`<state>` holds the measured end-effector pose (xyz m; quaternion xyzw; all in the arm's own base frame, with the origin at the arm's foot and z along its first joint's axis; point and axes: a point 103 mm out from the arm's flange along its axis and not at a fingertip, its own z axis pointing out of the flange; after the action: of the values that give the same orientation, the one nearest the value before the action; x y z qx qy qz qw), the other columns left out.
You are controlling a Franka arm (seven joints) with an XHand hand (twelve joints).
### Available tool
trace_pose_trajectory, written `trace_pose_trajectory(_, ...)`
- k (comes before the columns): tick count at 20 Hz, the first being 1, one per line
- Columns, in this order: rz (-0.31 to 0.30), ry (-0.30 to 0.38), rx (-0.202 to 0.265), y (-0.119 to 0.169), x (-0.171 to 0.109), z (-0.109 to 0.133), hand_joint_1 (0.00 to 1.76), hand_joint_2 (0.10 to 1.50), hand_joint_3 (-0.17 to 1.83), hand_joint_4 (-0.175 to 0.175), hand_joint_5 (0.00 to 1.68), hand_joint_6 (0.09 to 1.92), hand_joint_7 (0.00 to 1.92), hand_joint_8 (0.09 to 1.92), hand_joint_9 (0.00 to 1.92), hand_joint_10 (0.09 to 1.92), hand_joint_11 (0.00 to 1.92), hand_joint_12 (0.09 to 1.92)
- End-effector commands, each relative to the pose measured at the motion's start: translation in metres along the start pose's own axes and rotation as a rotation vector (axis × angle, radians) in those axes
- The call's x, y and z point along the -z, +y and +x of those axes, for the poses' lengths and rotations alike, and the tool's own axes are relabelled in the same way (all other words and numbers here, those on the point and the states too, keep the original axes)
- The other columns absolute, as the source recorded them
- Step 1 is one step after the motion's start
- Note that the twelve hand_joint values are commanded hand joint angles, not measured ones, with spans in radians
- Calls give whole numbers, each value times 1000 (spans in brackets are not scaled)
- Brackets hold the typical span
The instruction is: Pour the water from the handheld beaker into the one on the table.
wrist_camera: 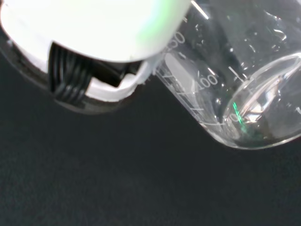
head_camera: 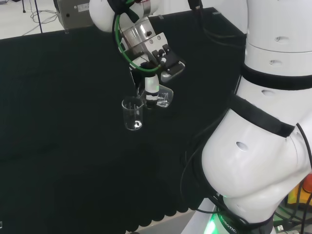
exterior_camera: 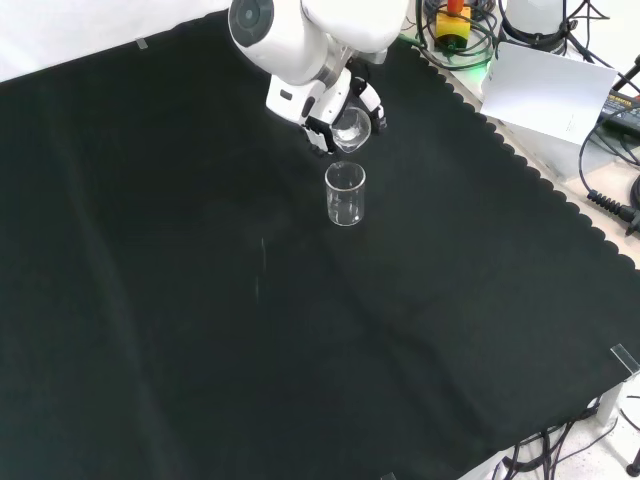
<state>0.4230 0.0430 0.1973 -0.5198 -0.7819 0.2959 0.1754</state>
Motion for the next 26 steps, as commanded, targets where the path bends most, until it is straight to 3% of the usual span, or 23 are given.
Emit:
trace_pose_trajectory(1, 46, -33, -13, 2, 0, 4, 1443, 546, 704, -175, 1444, 324, 1382, 471, 1671, 87, 1467, 563)
trace_pose_trajectory(26, 184, -136, -72, 13, 14, 14, 1443, 543, 706, -175, 1452, 310, 1394, 442, 1674, 87, 1470, 559)
